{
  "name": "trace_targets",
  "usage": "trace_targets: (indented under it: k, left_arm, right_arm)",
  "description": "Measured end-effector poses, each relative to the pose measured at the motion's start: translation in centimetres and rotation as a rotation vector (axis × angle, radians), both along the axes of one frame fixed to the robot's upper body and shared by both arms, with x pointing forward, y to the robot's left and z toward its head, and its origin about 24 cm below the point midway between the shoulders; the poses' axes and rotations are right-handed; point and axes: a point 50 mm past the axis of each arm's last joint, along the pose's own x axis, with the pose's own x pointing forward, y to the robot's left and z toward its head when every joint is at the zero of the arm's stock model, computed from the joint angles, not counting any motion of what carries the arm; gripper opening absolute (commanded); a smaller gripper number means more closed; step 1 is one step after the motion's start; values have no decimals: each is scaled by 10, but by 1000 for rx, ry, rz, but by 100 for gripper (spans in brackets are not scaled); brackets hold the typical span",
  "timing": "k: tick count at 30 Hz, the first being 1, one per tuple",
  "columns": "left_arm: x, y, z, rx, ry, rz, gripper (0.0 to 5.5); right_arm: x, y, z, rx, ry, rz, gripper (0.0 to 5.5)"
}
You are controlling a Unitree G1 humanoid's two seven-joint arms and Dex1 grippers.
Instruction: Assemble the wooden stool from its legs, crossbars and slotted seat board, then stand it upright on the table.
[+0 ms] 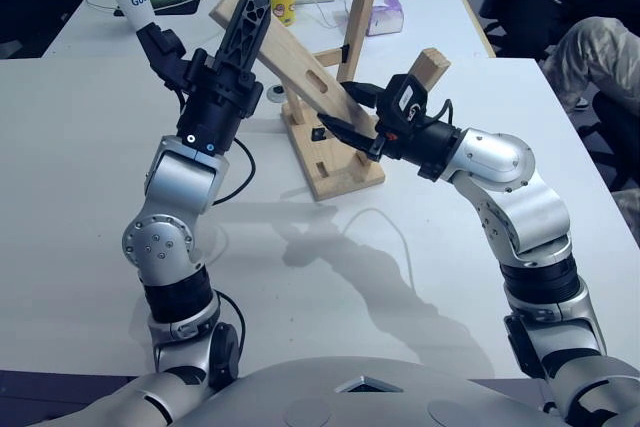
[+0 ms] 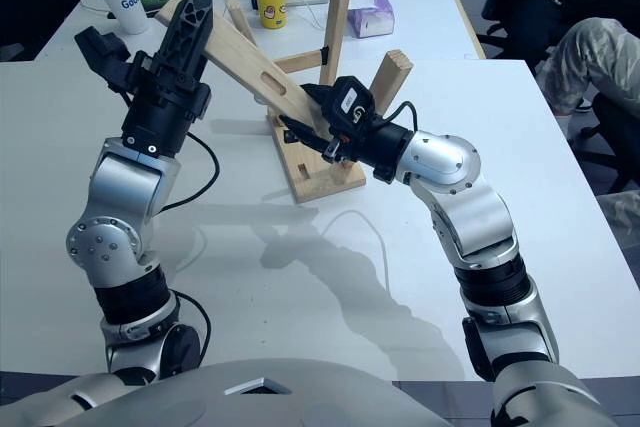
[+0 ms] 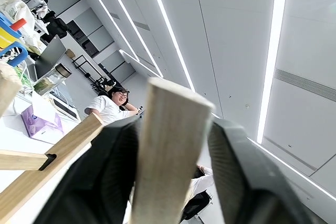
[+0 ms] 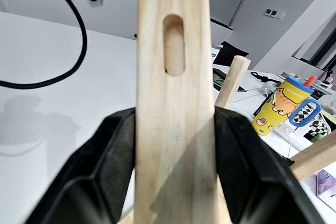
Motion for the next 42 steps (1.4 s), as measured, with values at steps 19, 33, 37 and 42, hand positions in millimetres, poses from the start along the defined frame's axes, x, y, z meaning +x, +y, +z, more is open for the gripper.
trace_targets:
  k: [19,33,37,42]
  left_arm:
    - [8,11,-7,26,34,80,103]
    - [15,59,-12,-99,116,354,103]
    - [16,62,-13,-105,128,374,103]
    - [17,63,-12,-98,137,392,103]
  right_arm:
    - [4,-8,5,56,22,-6,303]
    - [23,-56,48,440,49,-540,308]
    - [19,-51,38,443,159,-546,308]
    - [20,-57,14,439,287,-615,308]
